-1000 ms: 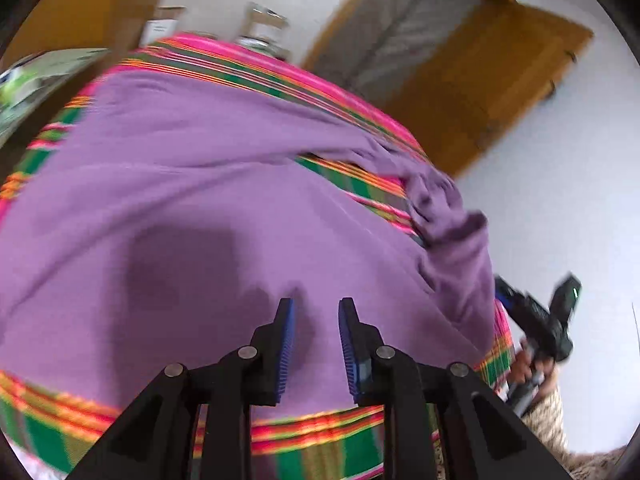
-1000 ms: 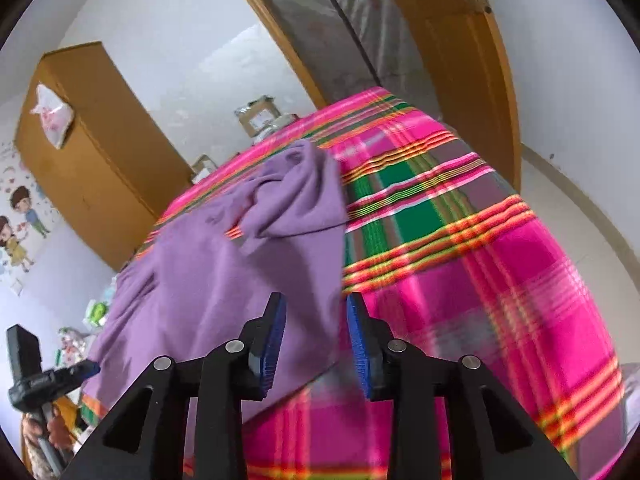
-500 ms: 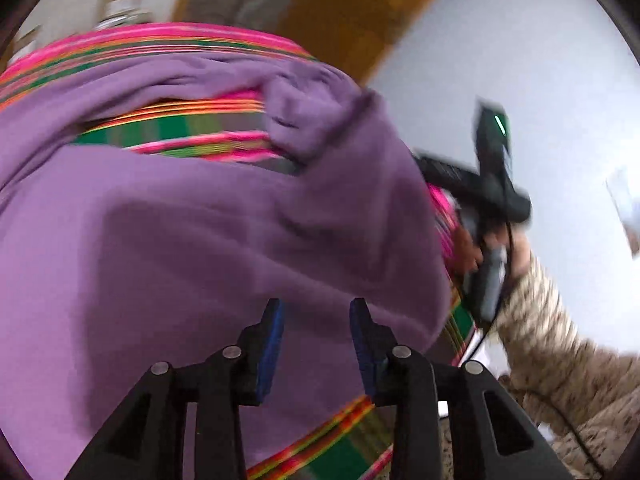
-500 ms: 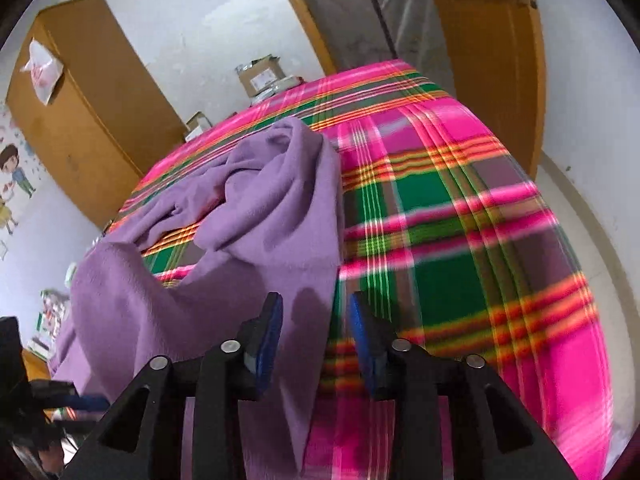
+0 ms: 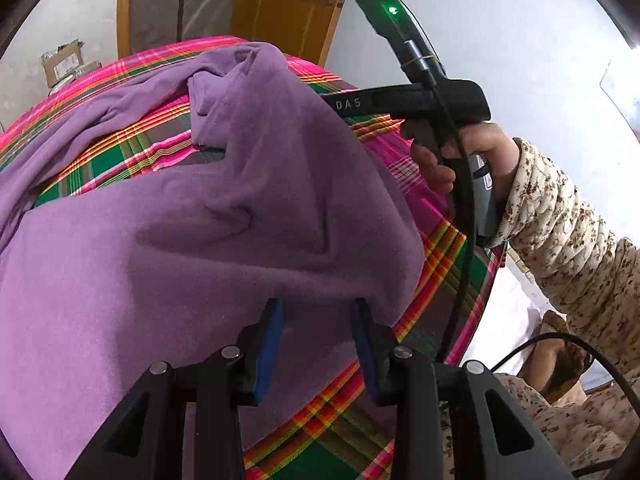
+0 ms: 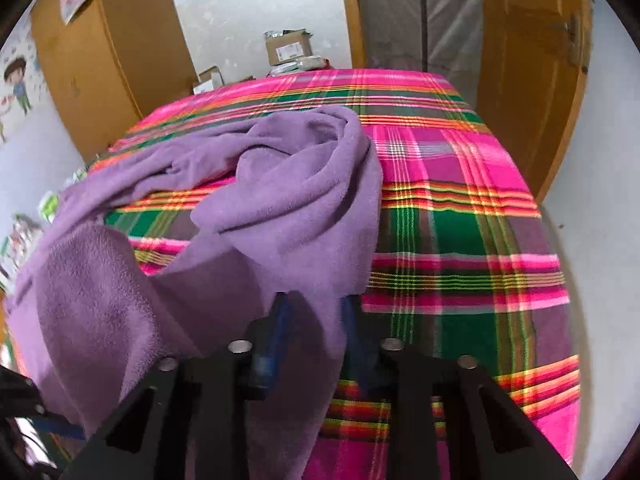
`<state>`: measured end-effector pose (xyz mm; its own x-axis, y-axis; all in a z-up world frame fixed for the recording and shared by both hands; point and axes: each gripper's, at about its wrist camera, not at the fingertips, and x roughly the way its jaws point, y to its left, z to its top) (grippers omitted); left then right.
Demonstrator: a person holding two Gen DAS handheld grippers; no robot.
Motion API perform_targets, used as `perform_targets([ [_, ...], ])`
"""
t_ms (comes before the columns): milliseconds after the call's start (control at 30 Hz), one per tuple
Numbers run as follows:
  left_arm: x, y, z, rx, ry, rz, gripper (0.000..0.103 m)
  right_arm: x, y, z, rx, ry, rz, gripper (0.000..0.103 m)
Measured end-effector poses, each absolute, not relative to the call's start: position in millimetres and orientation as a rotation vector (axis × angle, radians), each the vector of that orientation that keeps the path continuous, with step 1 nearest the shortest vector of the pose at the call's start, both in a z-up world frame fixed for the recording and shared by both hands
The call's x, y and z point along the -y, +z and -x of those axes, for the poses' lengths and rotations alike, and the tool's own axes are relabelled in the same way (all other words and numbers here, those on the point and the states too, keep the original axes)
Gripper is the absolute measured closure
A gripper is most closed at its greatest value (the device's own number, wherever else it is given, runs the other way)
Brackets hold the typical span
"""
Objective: Fold clothes
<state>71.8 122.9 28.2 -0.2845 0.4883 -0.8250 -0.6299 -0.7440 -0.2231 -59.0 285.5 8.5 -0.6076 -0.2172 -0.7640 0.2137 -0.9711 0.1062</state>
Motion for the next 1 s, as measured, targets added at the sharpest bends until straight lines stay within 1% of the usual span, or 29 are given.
perform_targets([
  [33,-123.6,28.2,-73.1,-0.197,2.071,1.255,0.067,-285.8,9.1,58.4,0.006,-2.614,-1.242,0.098],
  [133,-126.5,28.5,-77.2,-0.221,2.079,1.257,0.067,-283.5,12.1,56.1,-0.019,-2.635,-1.223,0.099],
  [233,-128.2,28.6,-81.2,-0.236,2.086,1.252,0.067,-287.2,20.9,46.9,0.000,-2.661,-1.165,0.099],
  [300,-127.4,28.8,-83.0,-0.246,2.102,1.253,0.073,-293.7,27.4,40.0,0.047,-2.666,-1.138,0.099],
  [367,-126.0,29.0,-84.1,-0.252,2.119,1.255,0.084,-300.7,35.4,30.5,0.062,-2.702,-1.109,0.099],
  [433,-123.5,29.0,-84.7,-0.236,2.119,1.259,0.090,-310.0,42.1,19.8,0.093,-2.733,-1.085,0.099],
  [533,-122.0,29.1,-87.6,-0.225,2.115,1.261,0.093,-324.4,50.3,3.8,0.141,-2.780,-1.058,0.099],
  [700,-128.5,28.4,-86.0,-0.236,2.118,1.250,0.092,-352.3,54.4,-20.1,0.251,-2.861,-1.062,0.099],
  [733,-130.5,28.3,-84.6,-0.237,2.120,1.250,0.089,-355.7,54.5,-24.1,0.264,-2.873,-1.063,0.099],
  [767,-132.2,28.2,-84.3,-0.242,2.122,1.248,0.083,-358.4,55.1,-28.1,0.275,-2.884,-1.060,0.099],
  [833,-135.4,28.1,-85.8,-0.261,2.128,1.240,0.078,-363.3,56.5,-36.4,0.298,-2.905,-1.052,0.099],
  [1000,-141.0,28.7,-87.8,-0.320,2.160,1.222,0.077,-375.8,60.1,-57.0,0.356,-2.957,-1.028,0.099],
])
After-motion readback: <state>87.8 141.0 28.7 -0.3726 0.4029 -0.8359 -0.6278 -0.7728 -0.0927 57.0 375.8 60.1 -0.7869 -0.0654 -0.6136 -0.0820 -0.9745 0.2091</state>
